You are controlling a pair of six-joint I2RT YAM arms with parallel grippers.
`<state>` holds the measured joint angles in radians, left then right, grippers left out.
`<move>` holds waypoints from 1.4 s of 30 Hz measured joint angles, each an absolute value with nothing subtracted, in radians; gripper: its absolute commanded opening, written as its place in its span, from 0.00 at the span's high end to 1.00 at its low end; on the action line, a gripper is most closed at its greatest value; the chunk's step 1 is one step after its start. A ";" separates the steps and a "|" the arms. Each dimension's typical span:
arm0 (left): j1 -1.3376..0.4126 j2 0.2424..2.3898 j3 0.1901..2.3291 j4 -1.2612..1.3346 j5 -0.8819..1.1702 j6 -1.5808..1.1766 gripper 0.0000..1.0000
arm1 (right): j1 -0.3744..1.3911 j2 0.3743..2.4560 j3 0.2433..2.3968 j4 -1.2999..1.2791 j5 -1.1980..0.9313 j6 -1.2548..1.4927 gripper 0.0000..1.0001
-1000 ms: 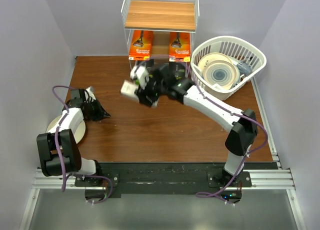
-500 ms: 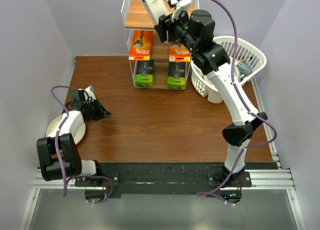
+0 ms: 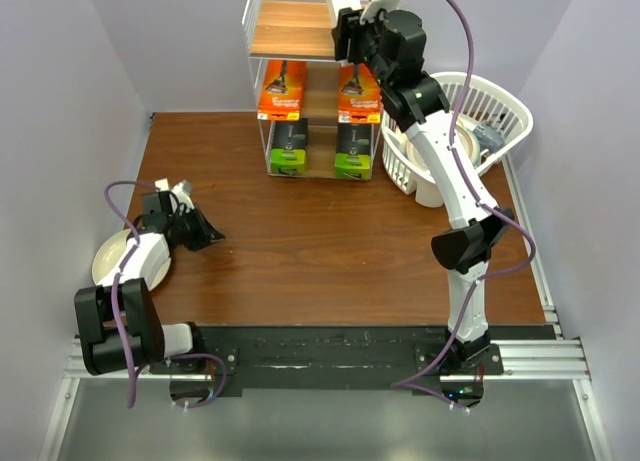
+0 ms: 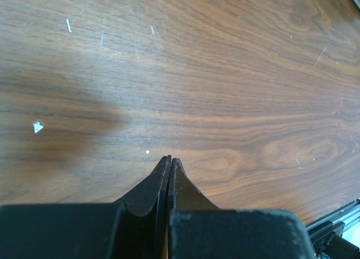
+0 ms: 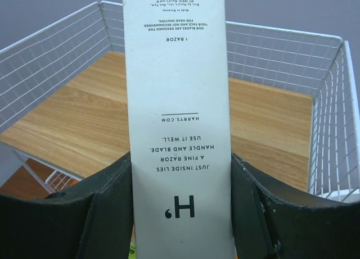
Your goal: Place and organize the shaving razors onto the shelf
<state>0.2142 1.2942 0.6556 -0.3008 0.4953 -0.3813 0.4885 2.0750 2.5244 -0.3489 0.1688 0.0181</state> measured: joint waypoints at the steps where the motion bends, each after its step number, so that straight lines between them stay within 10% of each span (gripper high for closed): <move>1: 0.214 1.293 0.653 -0.300 0.496 -0.381 1.00 | 0.485 2.076 2.526 -0.349 0.174 0.024 0.31; 24: 0.215 1.305 0.645 -0.260 0.551 -0.384 1.00 | 0.462 2.054 2.516 -0.309 0.182 0.089 0.03; 42: 0.215 1.344 0.683 -0.249 0.580 -0.386 1.00 | 0.435 1.559 1.748 -0.060 -0.230 -0.749 0.01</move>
<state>0.2150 1.3437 0.6830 -0.2485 0.5804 -0.3859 0.4347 1.5593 1.7485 -0.0605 -0.2302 -0.7490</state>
